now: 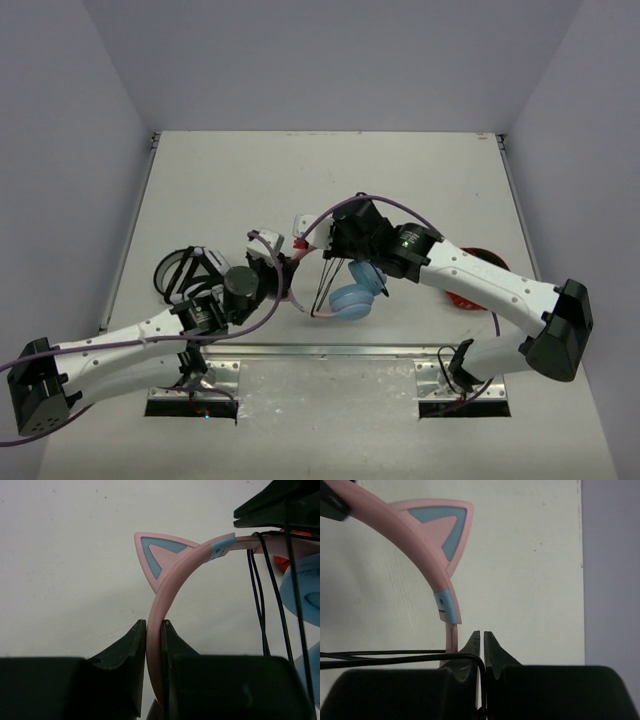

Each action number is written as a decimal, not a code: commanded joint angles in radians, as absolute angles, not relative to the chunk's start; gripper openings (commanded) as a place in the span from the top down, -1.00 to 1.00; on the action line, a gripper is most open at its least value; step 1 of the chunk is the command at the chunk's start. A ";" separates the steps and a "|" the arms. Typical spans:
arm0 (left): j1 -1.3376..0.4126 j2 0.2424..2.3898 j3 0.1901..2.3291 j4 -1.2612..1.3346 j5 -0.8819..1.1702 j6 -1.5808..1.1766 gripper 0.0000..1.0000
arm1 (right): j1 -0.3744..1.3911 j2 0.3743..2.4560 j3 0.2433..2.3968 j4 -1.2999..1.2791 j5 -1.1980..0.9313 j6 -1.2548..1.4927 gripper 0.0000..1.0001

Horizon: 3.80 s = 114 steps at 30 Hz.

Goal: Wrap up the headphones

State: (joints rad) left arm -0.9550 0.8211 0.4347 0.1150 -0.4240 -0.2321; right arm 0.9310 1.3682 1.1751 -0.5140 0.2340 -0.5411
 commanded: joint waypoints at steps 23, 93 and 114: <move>-1.068 0.687 0.663 -0.046 -0.559 -0.224 0.99 | 0.672 1.354 1.141 -0.384 0.049 -0.454 0.56; 0.202 2.551 2.265 -0.226 0.657 0.282 0.72 | 0.299 0.644 0.652 -0.430 -0.462 0.356 -0.98; 0.333 2.726 2.387 -0.149 0.794 0.500 0.57 | 0.322 0.741 0.598 -0.402 -0.502 0.357 -0.98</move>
State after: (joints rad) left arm 0.3115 2.7159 2.3383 -0.2020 0.7063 0.4236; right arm 0.3149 0.7288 0.5919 -0.4423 -0.5053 0.3695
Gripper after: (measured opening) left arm 0.184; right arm 0.992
